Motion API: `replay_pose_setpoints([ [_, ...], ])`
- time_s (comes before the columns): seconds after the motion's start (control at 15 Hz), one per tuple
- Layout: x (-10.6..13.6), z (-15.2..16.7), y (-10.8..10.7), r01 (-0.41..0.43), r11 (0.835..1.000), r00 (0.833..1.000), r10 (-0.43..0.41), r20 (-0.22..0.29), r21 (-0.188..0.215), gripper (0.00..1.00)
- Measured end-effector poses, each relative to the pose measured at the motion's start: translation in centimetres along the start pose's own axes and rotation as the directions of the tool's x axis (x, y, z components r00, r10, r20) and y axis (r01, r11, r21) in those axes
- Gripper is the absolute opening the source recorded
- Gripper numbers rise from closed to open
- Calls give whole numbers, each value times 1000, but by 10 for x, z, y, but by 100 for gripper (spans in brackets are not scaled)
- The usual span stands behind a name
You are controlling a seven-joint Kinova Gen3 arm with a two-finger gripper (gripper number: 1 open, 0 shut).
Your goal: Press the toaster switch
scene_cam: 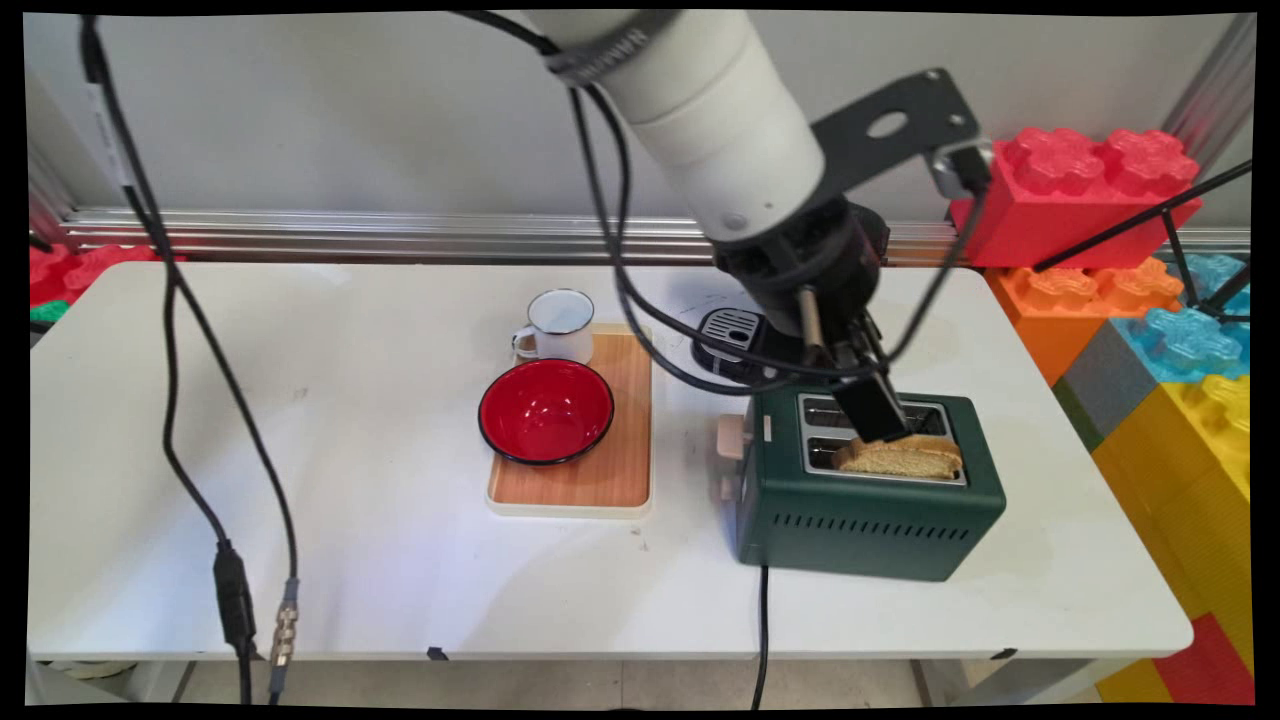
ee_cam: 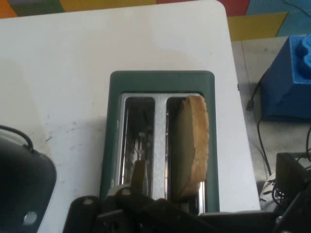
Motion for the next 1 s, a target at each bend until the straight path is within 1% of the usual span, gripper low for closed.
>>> replay_pose_setpoints([
  [0.27,-23,-24,-5,10,1000,999,-10,-43,-2,100],
  [0.67,-66,-43,-22,31,999,995,-32,-100,-14,100],
  [0.87,-103,-49,-32,60,998,989,-63,-137,-24,100],
  [1.0,-122,-49,-36,74,997,984,-79,-160,-33,100],
])
